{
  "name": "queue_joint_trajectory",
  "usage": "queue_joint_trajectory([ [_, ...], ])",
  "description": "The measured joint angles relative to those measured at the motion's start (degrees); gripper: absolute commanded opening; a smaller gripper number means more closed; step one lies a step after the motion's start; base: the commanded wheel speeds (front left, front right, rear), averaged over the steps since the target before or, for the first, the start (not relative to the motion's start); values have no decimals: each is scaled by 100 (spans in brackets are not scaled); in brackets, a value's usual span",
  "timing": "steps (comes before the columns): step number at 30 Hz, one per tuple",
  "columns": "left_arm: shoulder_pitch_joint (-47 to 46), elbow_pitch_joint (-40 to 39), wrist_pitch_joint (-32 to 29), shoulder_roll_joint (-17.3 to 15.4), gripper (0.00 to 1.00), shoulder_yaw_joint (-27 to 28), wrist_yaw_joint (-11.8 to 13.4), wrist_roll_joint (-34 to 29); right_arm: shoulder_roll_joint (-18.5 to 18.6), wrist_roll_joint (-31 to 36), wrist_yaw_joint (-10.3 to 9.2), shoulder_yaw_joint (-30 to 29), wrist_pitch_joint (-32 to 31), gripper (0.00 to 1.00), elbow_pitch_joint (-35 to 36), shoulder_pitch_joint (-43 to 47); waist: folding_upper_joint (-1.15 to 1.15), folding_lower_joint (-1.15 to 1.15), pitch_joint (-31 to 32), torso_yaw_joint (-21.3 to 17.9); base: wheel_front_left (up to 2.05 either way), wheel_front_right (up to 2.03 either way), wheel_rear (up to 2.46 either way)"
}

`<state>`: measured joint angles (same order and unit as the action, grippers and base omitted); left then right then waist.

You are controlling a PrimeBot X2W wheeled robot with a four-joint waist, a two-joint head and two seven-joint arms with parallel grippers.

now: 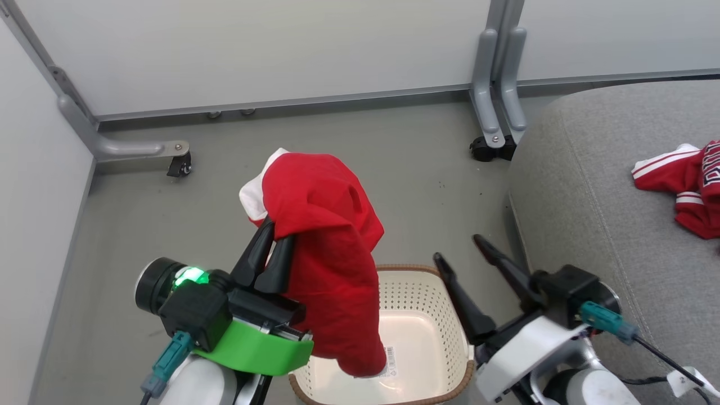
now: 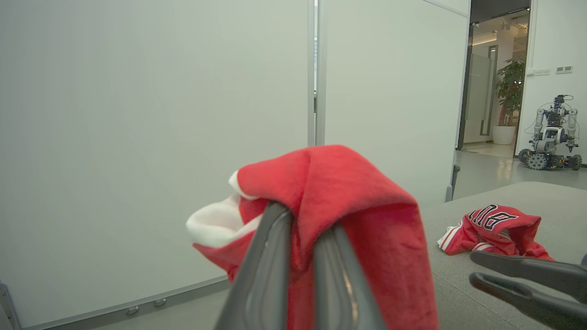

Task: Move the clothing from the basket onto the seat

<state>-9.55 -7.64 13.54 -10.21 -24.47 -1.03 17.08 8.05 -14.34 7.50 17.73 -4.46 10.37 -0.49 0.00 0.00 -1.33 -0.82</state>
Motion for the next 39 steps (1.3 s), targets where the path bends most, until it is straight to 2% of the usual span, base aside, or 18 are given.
queue_joint_trajectory([
  [6, -193, 118, 42, 98, 0, -181, -100, -27, 169, -524, 0, 1205, 12, 100, -565, -732, 0, 0, -97, 276, 0, 0, 0],
  [16, -331, 264, 76, 203, 0, -337, -185, -48, 291, -1176, -1, 2295, 203, 100, -1255, -1561, 0, 0, -213, 646, 0, 0, 0],
  [24, -383, 301, 112, 226, 0, -363, -201, -48, 313, -1416, -1, 2758, 360, 100, -1544, -1934, 0, 0, -272, 725, 0, 0, 0],
  [37, -479, 257, 118, 308, 0, -586, -301, -41, -169, -1574, 0, 3273, 945, 100, -2769, -2905, 0, 0, -413, 850, 0, 0, 0],
  [38, -487, 258, 119, 315, 0, -597, -301, -40, -213, -1596, -1, 3289, 1007, 97, -2889, -2964, 0, 0, -422, 859, 0, 0, 0],
  [39, -493, 260, 119, 323, 0, -604, -301, -38, -249, -1610, 0, 3316, 1073, 72, -3007, -3020, 0, 0, -429, 867, 0, 0, 0],
])
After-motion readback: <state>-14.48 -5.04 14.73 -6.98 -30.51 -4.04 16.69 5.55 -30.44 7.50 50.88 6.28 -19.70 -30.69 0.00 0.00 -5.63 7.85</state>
